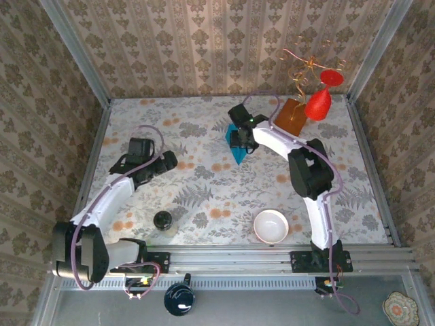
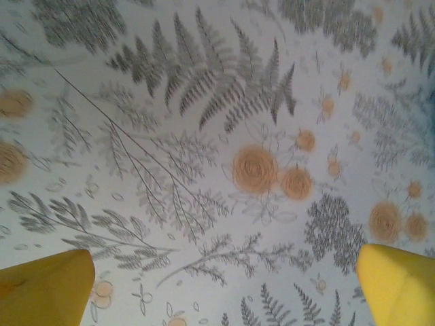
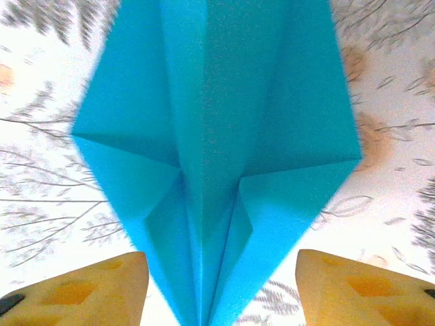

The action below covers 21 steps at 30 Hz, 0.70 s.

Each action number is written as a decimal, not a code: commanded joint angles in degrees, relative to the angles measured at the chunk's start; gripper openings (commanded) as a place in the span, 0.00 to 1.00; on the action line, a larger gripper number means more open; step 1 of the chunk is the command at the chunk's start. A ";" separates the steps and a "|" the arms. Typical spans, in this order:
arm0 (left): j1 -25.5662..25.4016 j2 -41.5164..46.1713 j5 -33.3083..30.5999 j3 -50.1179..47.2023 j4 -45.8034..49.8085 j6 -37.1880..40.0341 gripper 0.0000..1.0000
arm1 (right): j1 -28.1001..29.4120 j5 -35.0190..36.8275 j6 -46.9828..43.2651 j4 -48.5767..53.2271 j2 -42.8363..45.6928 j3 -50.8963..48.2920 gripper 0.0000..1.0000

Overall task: Fold a paper plane with a square sheet of paper (pick it up from the middle)
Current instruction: Move the paper plane to the top-center of the table, then reset both arms

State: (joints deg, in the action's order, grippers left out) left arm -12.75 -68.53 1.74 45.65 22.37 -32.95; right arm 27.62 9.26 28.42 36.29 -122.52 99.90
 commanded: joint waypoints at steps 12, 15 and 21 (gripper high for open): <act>5.70 13.66 -17.32 -6.70 -7.75 9.68 1.00 | -0.80 19.36 1.72 -15.29 40.94 -36.79 0.82; 7.35 15.58 -19.63 -10.32 -11.88 12.06 1.00 | -2.21 27.20 1.50 -18.41 51.26 -46.99 0.92; 8.27 16.06 -22.33 -18.78 -28.69 19.01 1.00 | -9.04 33.81 -0.72 -26.35 63.28 -61.89 0.98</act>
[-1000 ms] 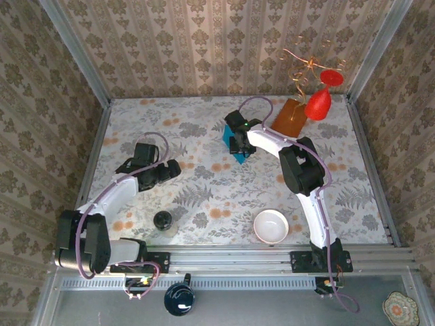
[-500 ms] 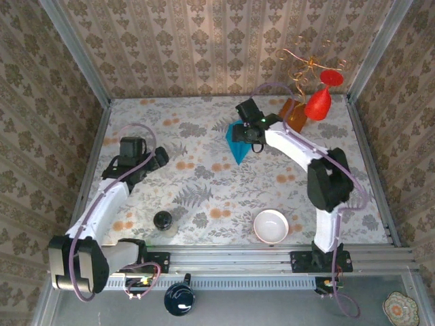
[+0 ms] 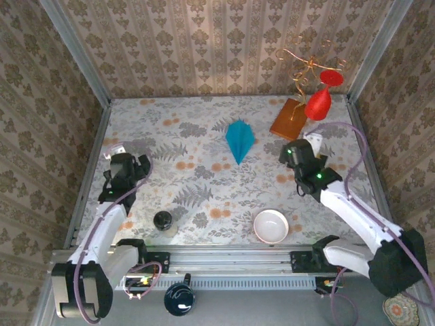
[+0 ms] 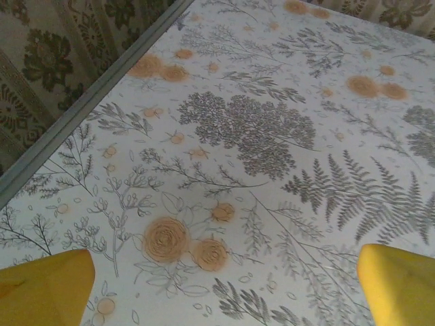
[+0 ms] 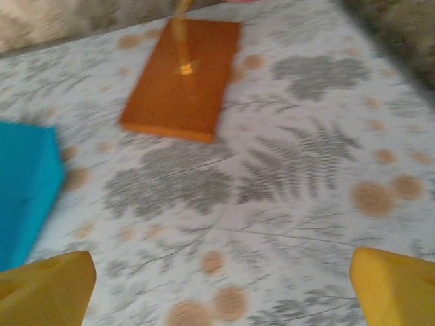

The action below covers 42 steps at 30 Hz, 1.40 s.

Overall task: Fold a paper plane with a square sheet of paper (pick it up from the middle)
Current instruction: Reset both arms

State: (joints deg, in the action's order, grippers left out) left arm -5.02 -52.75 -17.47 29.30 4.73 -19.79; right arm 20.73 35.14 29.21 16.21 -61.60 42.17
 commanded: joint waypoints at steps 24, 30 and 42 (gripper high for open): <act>5.90 -28.19 23.15 -6.67 -49.13 22.60 1.00 | -19.97 -23.22 -23.91 -57.48 -22.40 -16.24 0.99; 5.90 -36.23 20.84 -8.80 -60.92 22.03 1.00 | -20.12 -26.93 -24.88 -64.37 -24.89 -19.01 1.00; 3.66 -35.84 14.82 -6.51 -55.76 23.02 1.00 | -19.59 -26.87 -25.79 -65.25 -26.05 -18.97 1.00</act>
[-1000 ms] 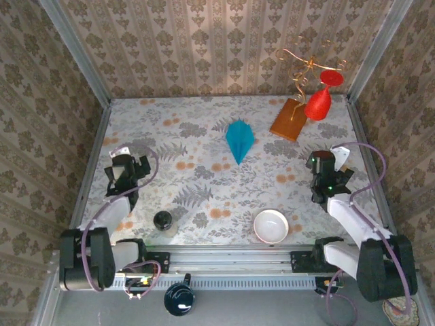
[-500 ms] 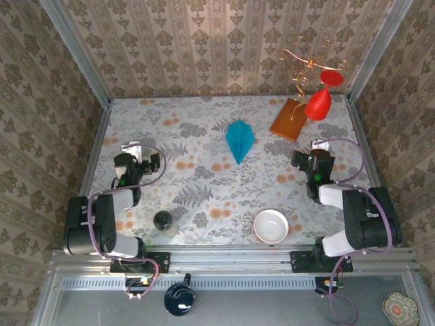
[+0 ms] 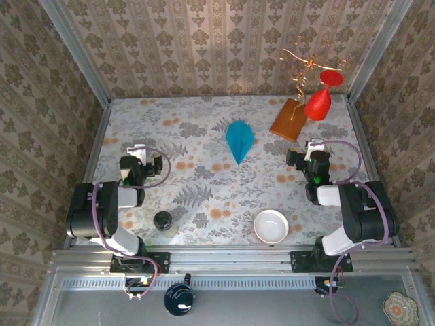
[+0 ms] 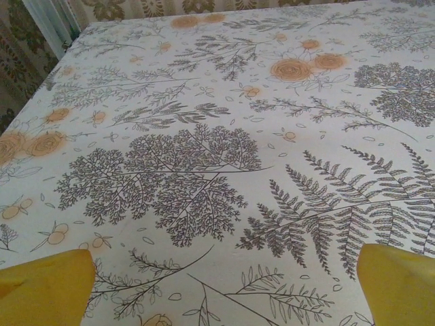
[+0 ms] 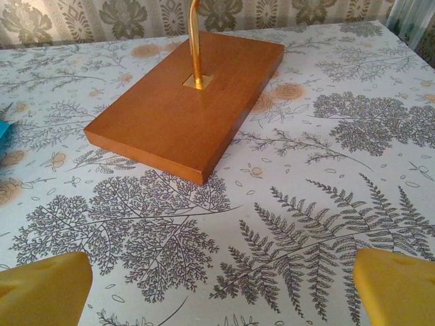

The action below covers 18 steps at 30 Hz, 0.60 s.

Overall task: Fold a paper plane with a square sheet of paper (pick it up from the middle)
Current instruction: Reset both arms

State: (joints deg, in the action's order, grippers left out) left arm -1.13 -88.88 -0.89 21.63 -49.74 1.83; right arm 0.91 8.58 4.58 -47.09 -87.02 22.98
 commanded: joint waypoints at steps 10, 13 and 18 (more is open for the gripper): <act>-0.24 0.19 -0.85 1.36 -0.98 1.59 1.00 | 0.32 -0.14 -1.28 -1.95 -0.60 0.25 1.00; -0.11 0.18 -0.52 1.57 -0.56 1.60 1.00 | 0.32 -0.14 -1.24 -1.86 -0.62 0.35 1.00; 0.06 0.15 -0.35 1.75 -0.27 1.51 1.00 | 0.41 0.03 -1.25 -1.93 -0.68 0.23 1.00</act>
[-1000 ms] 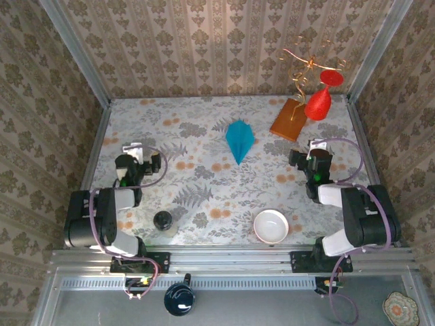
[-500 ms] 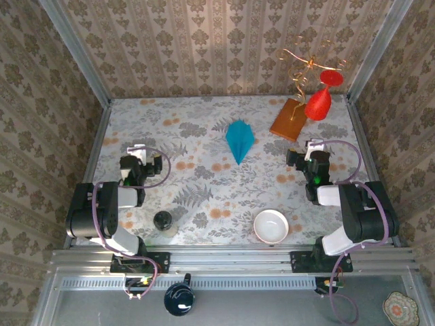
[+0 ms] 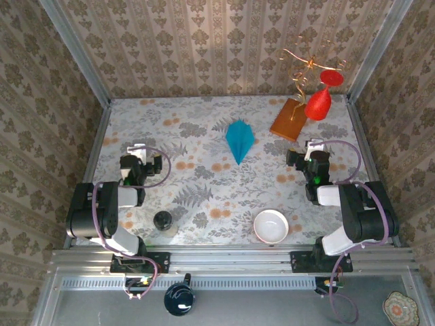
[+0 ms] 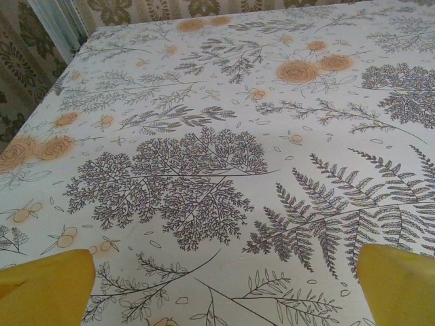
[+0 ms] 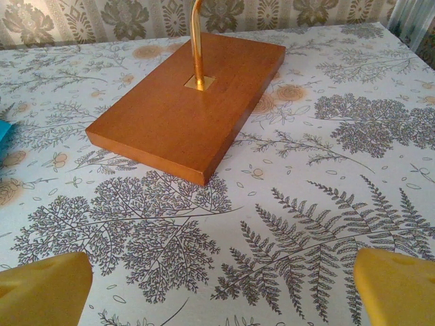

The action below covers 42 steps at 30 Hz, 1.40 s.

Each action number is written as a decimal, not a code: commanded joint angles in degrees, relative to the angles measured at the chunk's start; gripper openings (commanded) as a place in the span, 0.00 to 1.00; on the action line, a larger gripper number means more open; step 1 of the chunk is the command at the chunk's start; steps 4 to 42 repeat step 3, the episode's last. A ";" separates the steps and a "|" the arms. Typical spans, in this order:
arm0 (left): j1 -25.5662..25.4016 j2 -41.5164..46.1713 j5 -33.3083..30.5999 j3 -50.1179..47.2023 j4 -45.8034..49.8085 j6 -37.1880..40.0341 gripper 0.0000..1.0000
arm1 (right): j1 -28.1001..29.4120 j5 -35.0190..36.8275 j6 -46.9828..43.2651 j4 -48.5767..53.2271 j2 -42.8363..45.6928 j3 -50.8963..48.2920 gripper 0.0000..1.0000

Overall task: Fold a paper plane with a square sheet of paper (pick it up from the middle)
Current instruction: Reset both arms

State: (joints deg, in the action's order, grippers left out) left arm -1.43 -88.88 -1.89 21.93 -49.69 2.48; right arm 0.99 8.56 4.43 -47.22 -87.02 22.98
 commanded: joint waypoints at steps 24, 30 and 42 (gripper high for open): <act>0.29 0.15 0.57 1.31 -0.58 0.93 1.00 | 0.18 -1.75 -1.56 -3.06 -0.35 -0.57 1.00; 0.29 0.15 0.57 1.31 -0.58 0.93 1.00 | 0.18 -1.75 -1.56 -3.06 -0.35 -0.57 1.00; 0.29 0.15 0.57 1.31 -0.58 0.93 1.00 | 0.18 -1.75 -1.56 -3.06 -0.35 -0.57 1.00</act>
